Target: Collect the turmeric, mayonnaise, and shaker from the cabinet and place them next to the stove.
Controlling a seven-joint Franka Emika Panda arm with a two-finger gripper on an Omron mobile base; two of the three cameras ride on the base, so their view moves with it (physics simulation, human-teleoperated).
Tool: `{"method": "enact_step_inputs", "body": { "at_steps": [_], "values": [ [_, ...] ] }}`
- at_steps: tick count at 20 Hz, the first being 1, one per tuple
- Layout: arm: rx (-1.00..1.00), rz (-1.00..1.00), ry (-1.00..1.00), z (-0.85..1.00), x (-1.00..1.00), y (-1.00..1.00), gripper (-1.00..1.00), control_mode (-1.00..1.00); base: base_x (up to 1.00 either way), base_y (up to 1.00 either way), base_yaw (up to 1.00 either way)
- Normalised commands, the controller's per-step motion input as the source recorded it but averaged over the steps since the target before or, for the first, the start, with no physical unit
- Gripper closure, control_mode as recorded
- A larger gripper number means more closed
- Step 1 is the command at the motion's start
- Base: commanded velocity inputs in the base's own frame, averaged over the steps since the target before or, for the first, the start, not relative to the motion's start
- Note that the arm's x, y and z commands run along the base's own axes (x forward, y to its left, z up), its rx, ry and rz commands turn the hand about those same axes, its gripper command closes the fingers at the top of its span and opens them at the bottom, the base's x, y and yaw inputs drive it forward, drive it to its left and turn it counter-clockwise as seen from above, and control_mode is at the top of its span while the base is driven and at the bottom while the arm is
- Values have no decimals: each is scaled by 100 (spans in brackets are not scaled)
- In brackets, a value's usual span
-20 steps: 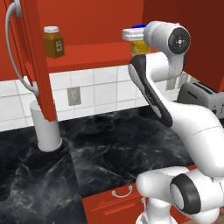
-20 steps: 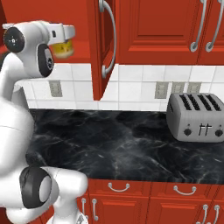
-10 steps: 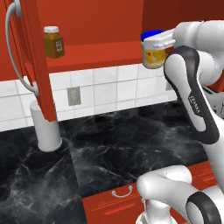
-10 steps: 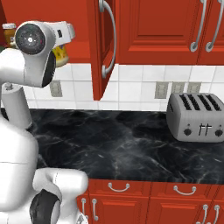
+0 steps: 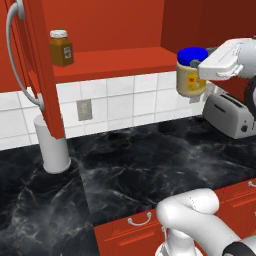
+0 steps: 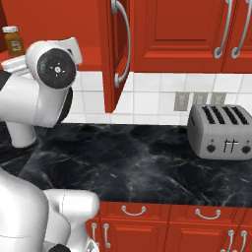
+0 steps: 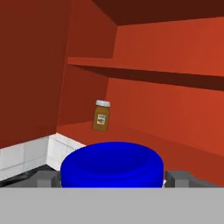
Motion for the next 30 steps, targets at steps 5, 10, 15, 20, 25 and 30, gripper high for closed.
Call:
{"method": "enact_step_inputs", "body": {
  "at_steps": [5, 10, 15, 20, 25, 30],
  "values": [
    [0, 10, 0, -13, -79, 0, 100, -100, 0, 0, 0],
    [0, 5, 0, -12, -51, -5, 100, -100, 0, 0, 0],
    [0, 4, -4, -18, -53, 0, 100, -100, 0, 0, 0],
    [0, 2, -2, -14, -41, 2, 100, -100, 0, 0, 0],
    [0, 0, 0, -2, 0, 2, 100, -100, 0, 0, 0],
    [0, 1, -3, -1, -11, 0, 100, 100, -10, -3, 3]
  ]
}}
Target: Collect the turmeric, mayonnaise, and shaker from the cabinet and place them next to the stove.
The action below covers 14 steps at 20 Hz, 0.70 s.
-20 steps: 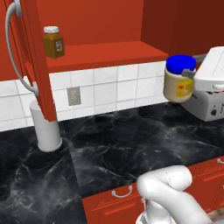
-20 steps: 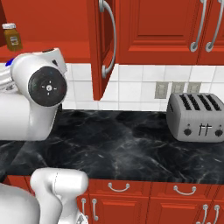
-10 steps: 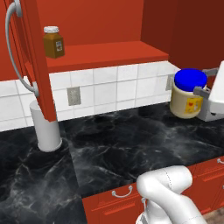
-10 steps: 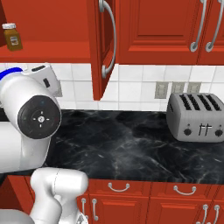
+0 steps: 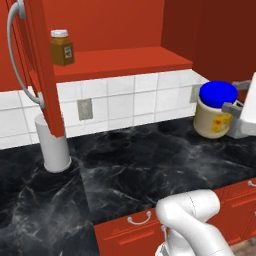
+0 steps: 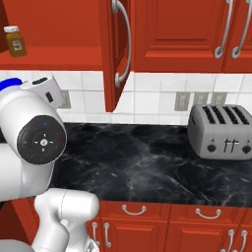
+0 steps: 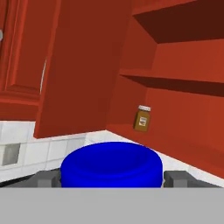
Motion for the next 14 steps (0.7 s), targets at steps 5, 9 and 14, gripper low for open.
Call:
{"method": "enact_step_inputs", "body": {
  "at_steps": [5, 9, 14],
  "values": [
    [0, 0, 0, 0, 0, 0, 100, 100, -57, -25, 26],
    [0, 0, 0, 0, 0, 0, 100, 100, -39, -33, 35],
    [0, 0, 0, 0, 0, 0, 100, 100, -29, -37, 38]
  ]
}}
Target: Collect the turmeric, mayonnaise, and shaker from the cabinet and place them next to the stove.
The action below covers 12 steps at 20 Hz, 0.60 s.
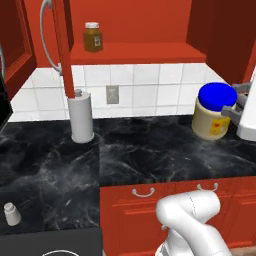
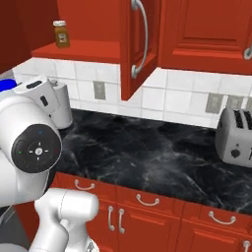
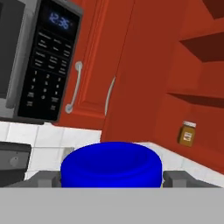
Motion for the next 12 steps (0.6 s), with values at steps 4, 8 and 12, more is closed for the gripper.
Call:
{"method": "enact_step_inputs", "body": {
  "at_steps": [4, 8, 12],
  "values": [
    [0, 0, 0, 0, 0, 0, 100, 100, -38, -20, 36],
    [0, 0, 0, 0, 0, 0, 100, 100, -58, -10, 37],
    [0, 0, 0, 0, 0, 0, 100, 100, -63, -10, 38]
  ]
}}
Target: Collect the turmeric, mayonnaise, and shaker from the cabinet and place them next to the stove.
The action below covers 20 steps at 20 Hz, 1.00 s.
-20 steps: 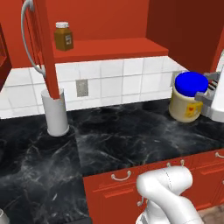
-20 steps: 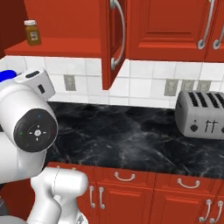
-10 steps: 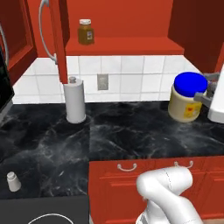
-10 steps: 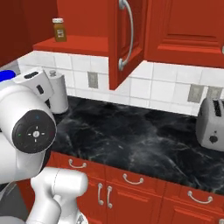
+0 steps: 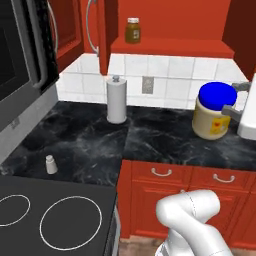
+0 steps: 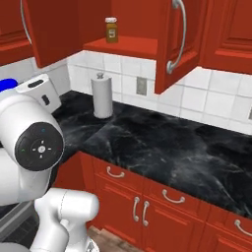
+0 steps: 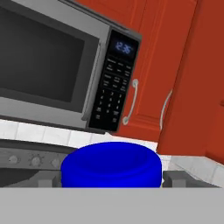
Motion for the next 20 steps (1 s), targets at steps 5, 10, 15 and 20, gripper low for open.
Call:
{"method": "enact_step_inputs", "body": {
  "at_steps": [5, 10, 15, 20],
  "values": [
    [0, 0, 0, 0, 0, 0, 100, 100, -65, -18, 39],
    [0, 0, 0, 0, 0, 0, 100, 100, -66, -25, 41],
    [0, 0, 0, 0, 0, 0, 100, 100, -66, -25, 46],
    [0, 0, 0, 0, 0, 0, 100, 100, -48, -3, 54]
  ]
}}
